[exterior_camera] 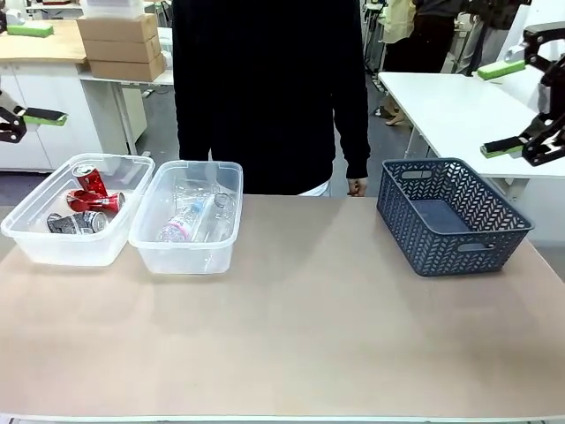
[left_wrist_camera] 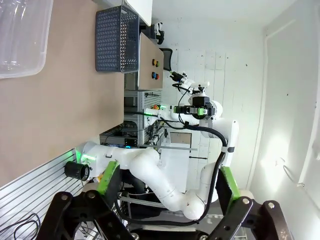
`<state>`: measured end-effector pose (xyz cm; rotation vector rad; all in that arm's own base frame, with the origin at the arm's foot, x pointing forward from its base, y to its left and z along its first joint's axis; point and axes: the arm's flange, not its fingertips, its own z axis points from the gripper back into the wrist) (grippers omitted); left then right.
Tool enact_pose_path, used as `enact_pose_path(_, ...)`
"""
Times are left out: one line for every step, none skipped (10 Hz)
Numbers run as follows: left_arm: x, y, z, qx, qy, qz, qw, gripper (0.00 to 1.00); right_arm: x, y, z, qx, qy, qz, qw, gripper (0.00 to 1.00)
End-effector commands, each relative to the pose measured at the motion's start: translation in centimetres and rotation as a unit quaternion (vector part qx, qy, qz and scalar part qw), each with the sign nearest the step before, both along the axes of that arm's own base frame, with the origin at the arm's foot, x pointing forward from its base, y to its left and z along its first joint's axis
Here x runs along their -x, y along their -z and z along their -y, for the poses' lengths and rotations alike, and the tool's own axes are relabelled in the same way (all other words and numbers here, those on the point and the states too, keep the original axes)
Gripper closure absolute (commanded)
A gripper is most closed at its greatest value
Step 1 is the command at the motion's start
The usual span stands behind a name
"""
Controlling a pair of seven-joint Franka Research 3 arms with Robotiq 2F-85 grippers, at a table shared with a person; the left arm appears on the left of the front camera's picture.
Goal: Sort the waste into each basket.
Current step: Release the Organizing box you were holding.
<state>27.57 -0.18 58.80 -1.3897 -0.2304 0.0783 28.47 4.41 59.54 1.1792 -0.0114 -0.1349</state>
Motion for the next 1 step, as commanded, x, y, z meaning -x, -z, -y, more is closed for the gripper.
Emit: enact_pose_path(-0.19, -0.02, 0.14, 0.007, 0.005, 0.014, 1.0, 0.0, -0.33, -0.18, 0.03, -0.013, -0.008, 0.013, 1.0, 0.0)
